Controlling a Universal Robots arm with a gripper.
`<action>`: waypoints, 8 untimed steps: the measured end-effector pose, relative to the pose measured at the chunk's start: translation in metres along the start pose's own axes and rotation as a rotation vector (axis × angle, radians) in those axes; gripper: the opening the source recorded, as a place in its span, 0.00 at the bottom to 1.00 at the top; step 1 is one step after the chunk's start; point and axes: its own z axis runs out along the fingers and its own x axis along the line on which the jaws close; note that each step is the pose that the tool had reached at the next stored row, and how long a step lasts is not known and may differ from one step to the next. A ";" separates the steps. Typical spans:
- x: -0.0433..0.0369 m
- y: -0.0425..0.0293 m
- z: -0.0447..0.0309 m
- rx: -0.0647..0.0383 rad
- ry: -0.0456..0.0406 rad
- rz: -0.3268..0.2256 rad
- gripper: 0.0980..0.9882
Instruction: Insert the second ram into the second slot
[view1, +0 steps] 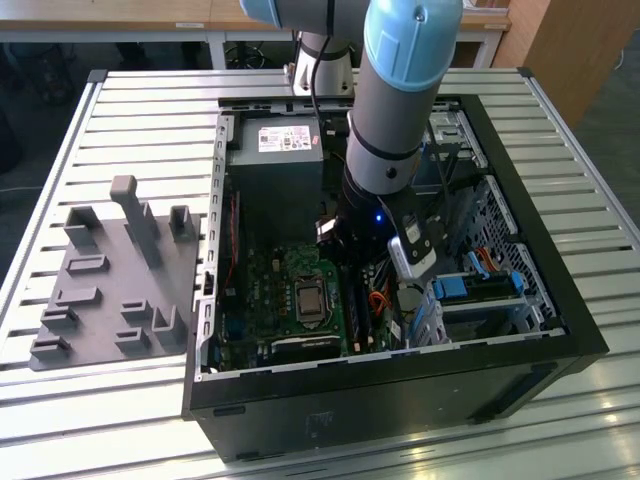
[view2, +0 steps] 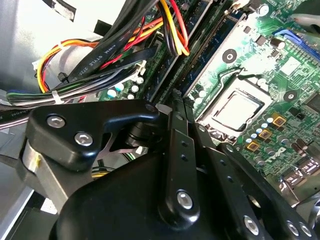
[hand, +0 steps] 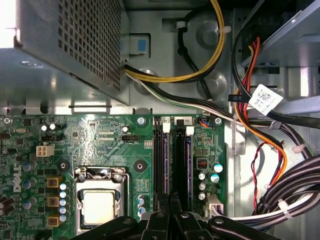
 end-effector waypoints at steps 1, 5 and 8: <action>-0.0001 0.0001 0.0002 0.000 -0.0001 0.000 0.02; -0.0005 0.0000 0.0003 0.000 0.0000 0.000 0.10; -0.0005 0.0000 -0.0005 0.001 0.0003 0.000 0.10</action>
